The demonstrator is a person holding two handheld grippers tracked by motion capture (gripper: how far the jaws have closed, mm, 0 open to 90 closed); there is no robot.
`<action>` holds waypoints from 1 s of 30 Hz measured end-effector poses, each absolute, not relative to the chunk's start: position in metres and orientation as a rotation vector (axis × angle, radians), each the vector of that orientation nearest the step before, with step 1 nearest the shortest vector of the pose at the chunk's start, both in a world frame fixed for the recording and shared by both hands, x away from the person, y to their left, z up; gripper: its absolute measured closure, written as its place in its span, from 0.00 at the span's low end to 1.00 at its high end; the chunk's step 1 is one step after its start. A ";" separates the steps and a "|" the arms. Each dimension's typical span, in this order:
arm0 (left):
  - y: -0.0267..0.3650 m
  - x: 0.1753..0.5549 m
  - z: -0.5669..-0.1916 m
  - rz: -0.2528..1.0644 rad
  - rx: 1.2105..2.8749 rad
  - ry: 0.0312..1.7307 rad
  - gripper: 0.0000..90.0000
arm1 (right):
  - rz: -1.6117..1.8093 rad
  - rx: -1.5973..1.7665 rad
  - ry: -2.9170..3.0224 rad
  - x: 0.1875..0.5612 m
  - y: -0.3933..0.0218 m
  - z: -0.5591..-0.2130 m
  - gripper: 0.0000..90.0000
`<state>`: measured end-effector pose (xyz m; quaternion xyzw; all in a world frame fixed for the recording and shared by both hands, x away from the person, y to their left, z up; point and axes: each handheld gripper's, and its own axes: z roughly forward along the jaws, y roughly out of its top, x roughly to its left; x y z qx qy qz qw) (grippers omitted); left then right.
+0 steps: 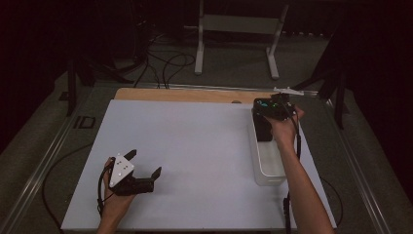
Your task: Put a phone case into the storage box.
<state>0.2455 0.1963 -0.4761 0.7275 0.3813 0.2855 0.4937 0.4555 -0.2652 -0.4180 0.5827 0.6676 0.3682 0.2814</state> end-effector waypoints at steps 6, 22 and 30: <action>0.196 0.245 -0.476 0.693 1.765 0.924 0.01 | 1.022 1.509 1.829 0.447 -0.262 -0.413 0.10; 0.194 0.248 -0.475 0.664 1.826 0.906 0.01 | 1.181 1.376 1.919 0.408 -0.249 -0.404 0.10; 0.197 0.247 -0.472 0.691 1.804 0.911 0.01 | 1.284 1.371 1.955 0.393 -0.245 -0.405 0.09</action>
